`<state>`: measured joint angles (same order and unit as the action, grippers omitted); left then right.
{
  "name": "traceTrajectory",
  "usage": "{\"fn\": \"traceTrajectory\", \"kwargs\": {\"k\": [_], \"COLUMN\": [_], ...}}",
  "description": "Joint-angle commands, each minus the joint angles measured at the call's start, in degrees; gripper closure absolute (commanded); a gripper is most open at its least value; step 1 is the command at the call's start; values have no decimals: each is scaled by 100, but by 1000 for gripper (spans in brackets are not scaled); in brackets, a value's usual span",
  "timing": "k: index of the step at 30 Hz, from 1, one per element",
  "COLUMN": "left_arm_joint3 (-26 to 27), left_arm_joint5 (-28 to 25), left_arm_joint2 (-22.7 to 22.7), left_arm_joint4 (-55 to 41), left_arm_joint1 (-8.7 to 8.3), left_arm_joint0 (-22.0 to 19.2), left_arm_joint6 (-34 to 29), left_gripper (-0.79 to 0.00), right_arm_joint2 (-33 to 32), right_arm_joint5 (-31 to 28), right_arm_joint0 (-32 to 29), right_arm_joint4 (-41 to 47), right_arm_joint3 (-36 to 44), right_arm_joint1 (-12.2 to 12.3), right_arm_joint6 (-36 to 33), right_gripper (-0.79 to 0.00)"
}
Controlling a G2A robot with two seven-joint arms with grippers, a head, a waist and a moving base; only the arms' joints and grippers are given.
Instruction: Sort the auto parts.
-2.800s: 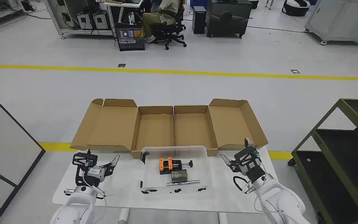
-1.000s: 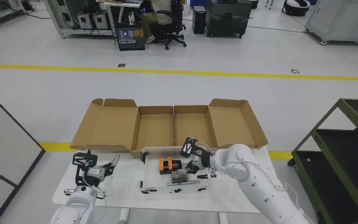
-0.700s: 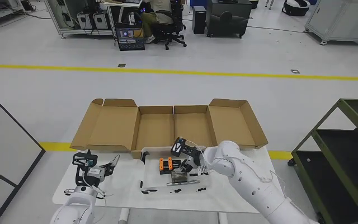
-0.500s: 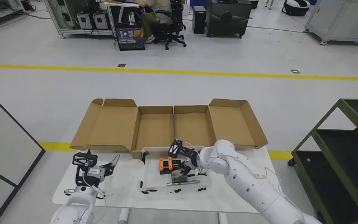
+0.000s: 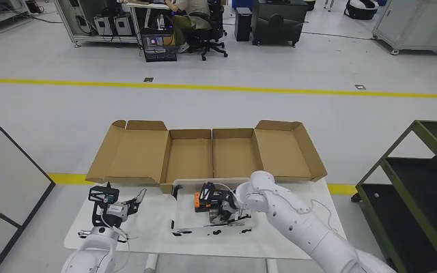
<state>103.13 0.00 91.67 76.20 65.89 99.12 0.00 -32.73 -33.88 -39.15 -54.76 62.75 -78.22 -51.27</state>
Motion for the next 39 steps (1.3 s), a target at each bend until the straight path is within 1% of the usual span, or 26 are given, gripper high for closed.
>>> {"fn": "traceTrajectory", "kwargs": {"k": [1,2,3,4,5,7,9,10,11,13,16,21,27,31,34,35,37,39], "left_arm_joint3": [0,0,0,0,0,0,0,0,0,0,0,0,0,0,0,0,0,0], "left_arm_joint5": [0,0,0,0,0,0,0,0,0,0,0,0,0,0,0,0,0,0], "left_arm_joint2": [0,0,0,0,0,0,0,0,0,0,0,0,0,0,0,0,0,0], "left_arm_joint4": [0,0,0,0,0,0,0,0,0,0,0,0,0,0,0,0,0,0], "left_arm_joint1": [0,0,0,0,0,0,0,0,0,0,0,0,0,0,0,0,0,0], "left_arm_joint0": [0,0,0,0,0,0,0,0,0,0,0,0,0,0,0,0,0,0], "left_arm_joint6": [0,0,0,0,0,0,0,0,0,0,0,0,0,0,0,0,0,0], "left_gripper": [-785,-785,-785,-785,-785,-785,-785,-785,-785,-785,-785,-785,-785,-785,-785,-785,-785,-785], "right_arm_joint2": [34,58,85,118,157,250,329,355,376,361,154,-205,-804,-1161,-1263,-1269,-1249,-1211], "right_arm_joint5": [48,88,137,214,310,433,472,466,450,411,-13,-285,-755,-875,-841,-817,-780,-765], "right_arm_joint0": [6,5,-1,-9,-20,-21,6,27,47,140,358,213,-411,-843,-951,-954,-931,-880], "right_arm_joint4": [-57,-99,-139,-190,-237,-311,-350,-358,-366,-410,-304,-438,-785,-842,-728,-691,-630,-588], "right_arm_joint3": [-11,-16,-13,-13,-11,-29,-85,-130,-175,-284,-389,-3,895,1437,1592,1601,1587,1535], "right_arm_joint1": [-18,-29,-44,-62,-87,-149,-212,-239,-263,-294,-256,-64,318,519,571,573,565,548], "right_arm_joint6": [-21,-34,-32,-20,10,75,143,180,223,343,496,790,1081,917,671,618,555,540], "right_gripper": [-650,-625,-557,-517,-493,-376,-323,-274,-169,0,0,0,0,0,0,-52,-203,-262]}}
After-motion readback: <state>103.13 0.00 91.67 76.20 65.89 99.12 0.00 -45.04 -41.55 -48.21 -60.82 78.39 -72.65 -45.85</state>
